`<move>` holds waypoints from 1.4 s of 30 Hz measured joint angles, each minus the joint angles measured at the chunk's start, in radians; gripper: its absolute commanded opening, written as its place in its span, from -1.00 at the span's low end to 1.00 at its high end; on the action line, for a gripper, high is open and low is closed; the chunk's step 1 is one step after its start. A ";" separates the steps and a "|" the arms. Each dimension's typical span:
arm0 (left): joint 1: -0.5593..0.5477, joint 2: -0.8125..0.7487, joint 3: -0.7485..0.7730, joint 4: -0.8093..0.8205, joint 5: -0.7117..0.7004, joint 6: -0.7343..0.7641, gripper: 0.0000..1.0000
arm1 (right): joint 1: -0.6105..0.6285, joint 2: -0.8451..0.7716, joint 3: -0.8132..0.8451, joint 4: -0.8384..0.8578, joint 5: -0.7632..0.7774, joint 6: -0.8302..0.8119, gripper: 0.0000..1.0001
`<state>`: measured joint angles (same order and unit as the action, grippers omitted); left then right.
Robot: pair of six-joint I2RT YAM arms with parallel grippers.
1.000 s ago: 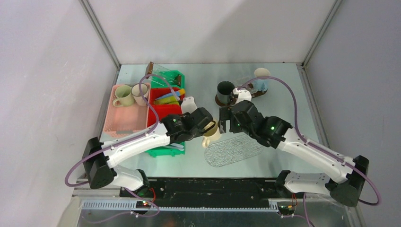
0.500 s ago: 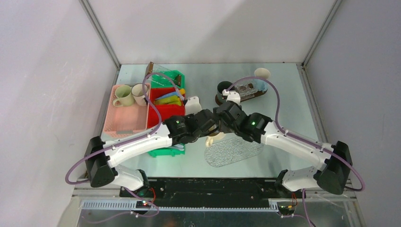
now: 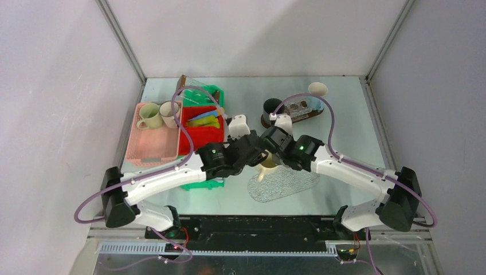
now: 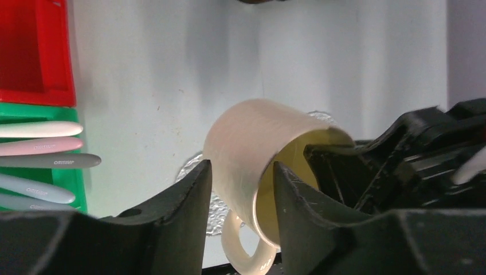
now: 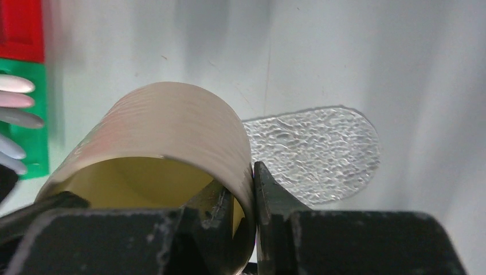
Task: Prepare toiletry sets of a toothbrush and toothpaste on the tray
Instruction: Pick up the cup from the storage box, then place the cup on the tray.
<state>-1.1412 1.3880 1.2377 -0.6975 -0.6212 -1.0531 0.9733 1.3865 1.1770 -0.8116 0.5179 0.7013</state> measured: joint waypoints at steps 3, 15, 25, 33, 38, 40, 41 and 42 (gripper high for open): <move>0.004 -0.037 -0.022 0.042 -0.005 0.021 0.34 | -0.002 -0.002 0.000 -0.042 0.007 -0.021 -1.00; 0.005 -0.344 -0.192 0.146 -0.058 0.159 0.79 | -0.136 -0.113 -0.099 -0.070 -0.008 -0.307 -1.00; 0.012 -0.527 -0.304 0.159 -0.090 0.322 0.95 | -0.345 -0.284 -0.362 0.077 -0.161 -0.595 -1.00; 0.056 -0.580 -0.334 0.174 -0.074 0.401 0.95 | -0.553 -0.331 -0.468 0.166 -0.316 -0.753 -1.00; 0.084 -0.579 -0.345 0.183 -0.053 0.420 0.94 | -0.604 -0.332 -0.504 0.200 -0.365 -0.843 -1.00; 0.090 -0.579 -0.348 0.193 -0.047 0.429 0.94 | -0.605 -0.332 -0.513 0.213 -0.388 -0.875 -1.00; 0.094 -0.579 -0.350 0.197 -0.044 0.434 0.95 | -0.605 -0.332 -0.516 0.217 -0.399 -0.890 -1.00; 0.097 -0.579 -0.351 0.201 -0.040 0.438 0.94 | -0.605 -0.332 -0.517 0.220 -0.407 -0.900 -1.00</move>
<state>-1.0439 0.8085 0.8864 -0.4961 -0.6613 -0.6147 0.3687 1.0550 0.6598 -0.5911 0.1112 -0.1986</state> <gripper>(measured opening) 0.974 0.158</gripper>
